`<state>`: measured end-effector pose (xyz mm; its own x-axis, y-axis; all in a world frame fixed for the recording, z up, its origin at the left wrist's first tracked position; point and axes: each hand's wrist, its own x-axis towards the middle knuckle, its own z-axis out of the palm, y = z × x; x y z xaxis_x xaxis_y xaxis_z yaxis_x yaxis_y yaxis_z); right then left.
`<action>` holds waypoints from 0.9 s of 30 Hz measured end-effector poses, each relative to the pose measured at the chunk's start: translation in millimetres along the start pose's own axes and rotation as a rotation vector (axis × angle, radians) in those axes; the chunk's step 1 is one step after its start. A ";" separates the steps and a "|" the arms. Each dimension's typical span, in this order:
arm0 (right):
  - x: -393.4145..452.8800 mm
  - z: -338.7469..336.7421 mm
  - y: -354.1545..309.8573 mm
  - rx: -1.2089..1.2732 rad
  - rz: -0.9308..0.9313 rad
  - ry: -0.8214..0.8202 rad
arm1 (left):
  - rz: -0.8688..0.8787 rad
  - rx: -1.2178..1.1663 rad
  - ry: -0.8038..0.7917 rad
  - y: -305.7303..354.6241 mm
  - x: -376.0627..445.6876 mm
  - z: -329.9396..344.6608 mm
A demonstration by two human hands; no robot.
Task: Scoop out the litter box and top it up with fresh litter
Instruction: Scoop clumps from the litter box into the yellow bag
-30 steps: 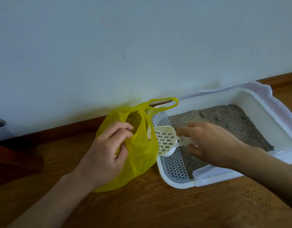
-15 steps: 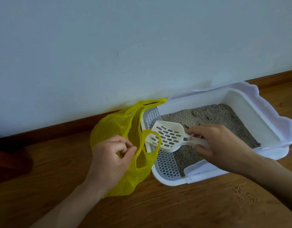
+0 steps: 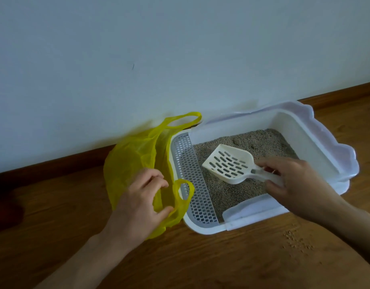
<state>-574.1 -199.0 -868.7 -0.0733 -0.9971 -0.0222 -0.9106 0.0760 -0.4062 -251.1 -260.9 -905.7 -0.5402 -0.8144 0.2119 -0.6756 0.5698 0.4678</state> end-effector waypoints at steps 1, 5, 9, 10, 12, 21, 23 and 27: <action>-0.1 1.1 3.9 -0.026 0.020 0.005 | 0.009 0.005 -0.011 0.5 1.1 1.1; 2.6 0.8 16.4 -0.130 0.076 -0.003 | 0.018 0.022 -0.050 3.4 7.4 6.8; 6.5 -3.4 26.1 -0.261 0.123 -0.052 | 0.027 0.035 -0.084 7.0 15.1 12.9; 8.1 -5.9 26.9 -0.277 0.132 -0.069 | 0.033 0.033 -0.092 7.9 17.2 14.1; 12.2 -13.4 27.7 -0.305 0.140 -0.111 | 0.055 0.033 -0.106 8.9 21.1 17.5; 22.8 -14.1 31.5 -0.328 0.191 -0.181 | 0.058 0.000 -0.112 12.4 33.2 32.2; 25.9 -7.8 29.7 -0.350 0.183 -0.190 | 0.056 0.002 -0.115 14.1 33.5 32.7; 34.9 3.6 23.0 -0.351 0.190 -0.197 | 0.070 -0.006 -0.114 13.8 31.4 31.1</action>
<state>-596.1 -232.1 -882.2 -0.2045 -0.9453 -0.2542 -0.9740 0.2225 -0.0436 -293.0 -275.3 -919.3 -0.6399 -0.7545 0.1456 -0.6313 0.6242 0.4602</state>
